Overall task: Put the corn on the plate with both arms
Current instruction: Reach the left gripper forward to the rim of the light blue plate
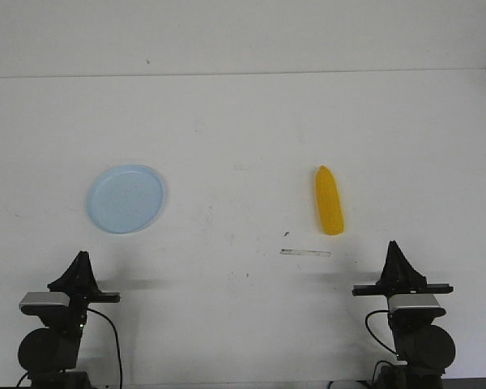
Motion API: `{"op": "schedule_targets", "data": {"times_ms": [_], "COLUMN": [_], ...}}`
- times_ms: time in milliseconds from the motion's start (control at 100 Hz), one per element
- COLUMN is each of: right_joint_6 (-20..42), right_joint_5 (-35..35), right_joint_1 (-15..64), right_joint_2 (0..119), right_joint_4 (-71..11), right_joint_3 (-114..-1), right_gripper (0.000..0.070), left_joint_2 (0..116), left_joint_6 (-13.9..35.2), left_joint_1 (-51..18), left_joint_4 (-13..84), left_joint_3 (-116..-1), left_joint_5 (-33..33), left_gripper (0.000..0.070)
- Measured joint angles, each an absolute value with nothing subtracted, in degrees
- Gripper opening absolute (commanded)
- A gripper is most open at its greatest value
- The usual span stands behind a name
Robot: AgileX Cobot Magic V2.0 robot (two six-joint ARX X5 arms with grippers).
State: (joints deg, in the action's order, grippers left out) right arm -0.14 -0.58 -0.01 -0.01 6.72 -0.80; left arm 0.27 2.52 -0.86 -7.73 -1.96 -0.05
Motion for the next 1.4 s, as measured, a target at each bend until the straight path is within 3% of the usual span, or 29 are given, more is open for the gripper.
{"op": "schedule_targets", "data": {"times_ms": [350,510,750,1400], "right_joint_6": [-0.14,-0.14,-0.14,-0.14], "right_joint_5": [-0.58,-0.58,-0.58,-0.56], "right_joint_1": [-0.01,-0.01,-0.01,-0.01], "right_joint_2": [-0.01,-0.01,-0.01,-0.01], "right_joint_4": [6.72,6.72,6.72,6.72], "right_joint_3": [-0.8,-0.8,-0.8,-0.8], "right_gripper": [0.0015,0.0015,0.0015,0.0015], "left_joint_2": [0.27,0.32,5.67,56.18], "left_joint_6": [2.52,2.52,2.52,2.61], "left_joint_1": [-0.86,-0.86,-0.86,-0.71], "left_joint_4": [-9.52,-12.14,-8.01,19.53], "left_joint_3": [-1.96,-2.61,-15.49,-50.13], "left_joint_5": [-0.45,-5.15,-6.85,-5.21], "left_gripper": [0.0001,0.0002,0.0001,0.0002]}}
